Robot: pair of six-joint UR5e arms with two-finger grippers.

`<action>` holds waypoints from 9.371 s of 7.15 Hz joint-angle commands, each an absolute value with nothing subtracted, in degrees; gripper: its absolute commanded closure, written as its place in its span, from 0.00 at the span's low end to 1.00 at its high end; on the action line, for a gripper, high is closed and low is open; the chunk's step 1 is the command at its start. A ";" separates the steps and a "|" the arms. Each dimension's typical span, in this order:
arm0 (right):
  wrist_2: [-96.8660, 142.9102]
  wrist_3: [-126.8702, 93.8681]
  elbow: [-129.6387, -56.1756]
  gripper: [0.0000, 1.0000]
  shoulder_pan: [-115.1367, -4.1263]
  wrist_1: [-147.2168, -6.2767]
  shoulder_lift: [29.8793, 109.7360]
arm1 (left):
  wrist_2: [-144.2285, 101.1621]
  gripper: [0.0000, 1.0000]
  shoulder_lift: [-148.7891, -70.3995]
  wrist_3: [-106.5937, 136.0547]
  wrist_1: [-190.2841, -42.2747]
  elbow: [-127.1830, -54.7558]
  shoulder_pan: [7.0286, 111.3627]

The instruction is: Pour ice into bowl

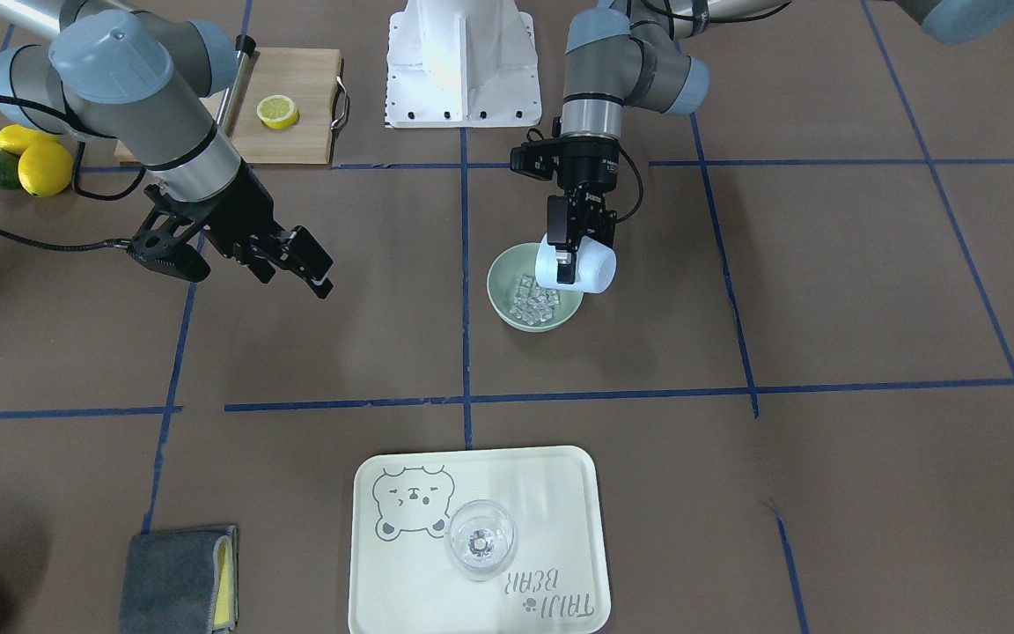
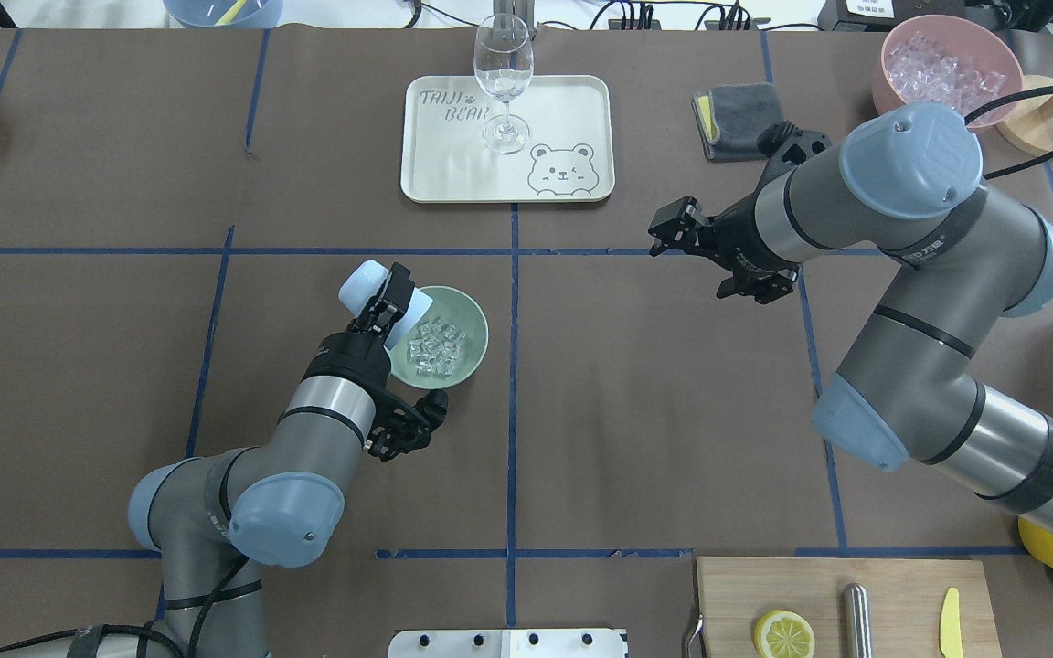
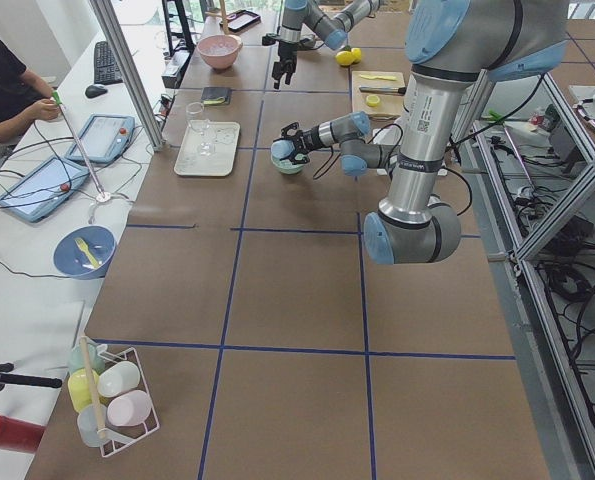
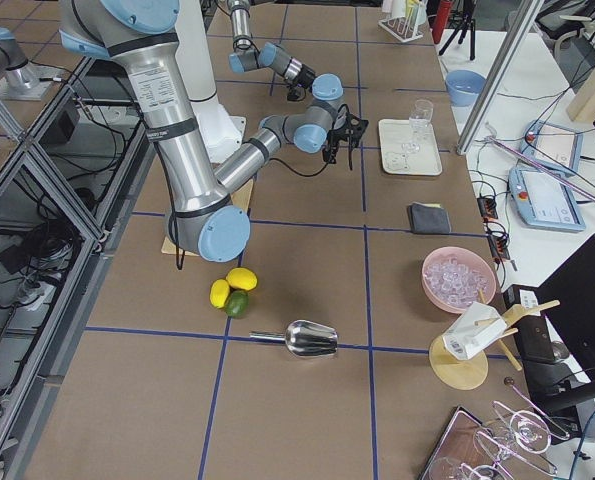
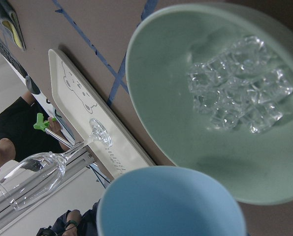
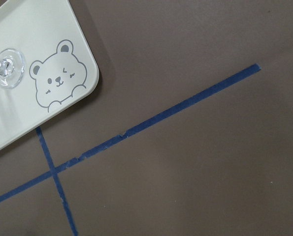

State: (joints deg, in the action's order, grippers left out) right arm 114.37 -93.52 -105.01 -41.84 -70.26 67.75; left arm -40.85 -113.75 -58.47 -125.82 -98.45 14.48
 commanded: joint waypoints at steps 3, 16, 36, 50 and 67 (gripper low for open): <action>114.52 -93.52 -104.33 0.00 -41.66 -70.22 67.76 | -40.26 1.00 -103.94 -15.42 -133.89 -101.69 14.94; 114.35 -93.52 -104.94 0.00 -41.66 -70.22 67.85 | -36.16 1.00 -76.13 76.55 -162.29 -94.95 14.15; 114.26 -94.39 -105.56 0.00 -41.13 -70.31 67.50 | -22.94 0.65 -77.17 80.33 -167.61 -80.60 7.56; 114.35 -94.48 -105.82 0.00 -41.04 -70.31 67.50 | -36.80 0.00 -69.36 78.75 -169.98 -86.48 7.65; 106.81 -97.37 -105.12 0.00 -32.01 -71.01 62.94 | -87.49 0.00 -56.85 39.52 -173.50 -101.25 31.66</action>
